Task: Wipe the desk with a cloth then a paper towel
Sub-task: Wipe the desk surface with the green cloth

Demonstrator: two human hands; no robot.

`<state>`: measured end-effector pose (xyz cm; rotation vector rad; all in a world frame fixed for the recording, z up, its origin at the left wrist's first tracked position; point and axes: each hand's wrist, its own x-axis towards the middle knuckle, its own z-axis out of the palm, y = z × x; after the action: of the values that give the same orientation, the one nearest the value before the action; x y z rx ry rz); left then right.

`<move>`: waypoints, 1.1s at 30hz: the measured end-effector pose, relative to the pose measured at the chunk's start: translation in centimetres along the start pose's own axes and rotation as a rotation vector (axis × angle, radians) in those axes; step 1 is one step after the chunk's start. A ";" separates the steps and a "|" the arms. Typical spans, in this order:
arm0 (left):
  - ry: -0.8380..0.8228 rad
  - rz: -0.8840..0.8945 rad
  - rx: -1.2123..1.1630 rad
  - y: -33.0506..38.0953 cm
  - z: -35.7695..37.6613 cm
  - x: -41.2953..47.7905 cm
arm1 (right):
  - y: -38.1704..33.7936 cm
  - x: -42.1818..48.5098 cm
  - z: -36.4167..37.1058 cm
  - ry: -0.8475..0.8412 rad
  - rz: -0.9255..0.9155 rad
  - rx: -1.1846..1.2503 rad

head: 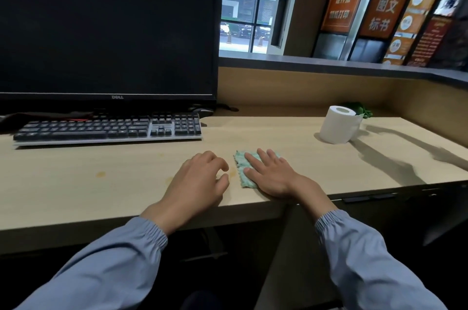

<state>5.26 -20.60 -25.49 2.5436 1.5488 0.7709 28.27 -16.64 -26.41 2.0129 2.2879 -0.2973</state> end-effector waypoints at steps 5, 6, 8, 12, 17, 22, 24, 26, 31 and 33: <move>0.110 0.058 -0.021 -0.2 1.5 -2.6 | -0.6 -1.8 0.2 0.007 0.009 -0.004; 0.126 0.071 -0.019 -0.2 1.7 -3.0 | -0.7 -2.3 0.3 0.013 0.007 0.000; 0.157 0.100 -0.008 -0.3 2.2 -3.8 | -0.8 -3.2 0.4 0.026 0.001 0.007; 0.276 0.158 0.084 -1.0 2.8 -5.3 | -0.7 -4.2 1.0 0.047 -0.011 0.025; 0.385 0.214 0.201 -1.6 3.7 -6.9 | -0.6 -4.1 0.9 0.035 -0.011 0.016; 0.482 0.202 0.252 -1.5 4.7 -6.8 | -0.3 -2.3 0.3 0.012 0.007 -0.001; 0.538 0.206 0.277 -1.6 5.3 -6.8 | -0.2 -1.3 -0.1 0.005 0.016 -0.003; 0.597 0.215 0.294 -1.7 5.7 -6.7 | 0.0 -0.2 -0.4 0.006 0.015 0.003; 0.718 0.223 0.336 -1.8 6.7 -6.3 | 0.3 2.8 -1.2 0.002 0.021 -0.003; 0.751 0.219 0.343 -1.8 7.0 -6.2 | 0.5 4.3 -1.6 -0.001 0.017 -0.017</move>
<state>4.62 -23.54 -34.52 2.8755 1.6939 1.7922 28.26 -12.10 -25.69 2.0227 2.2639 -0.2760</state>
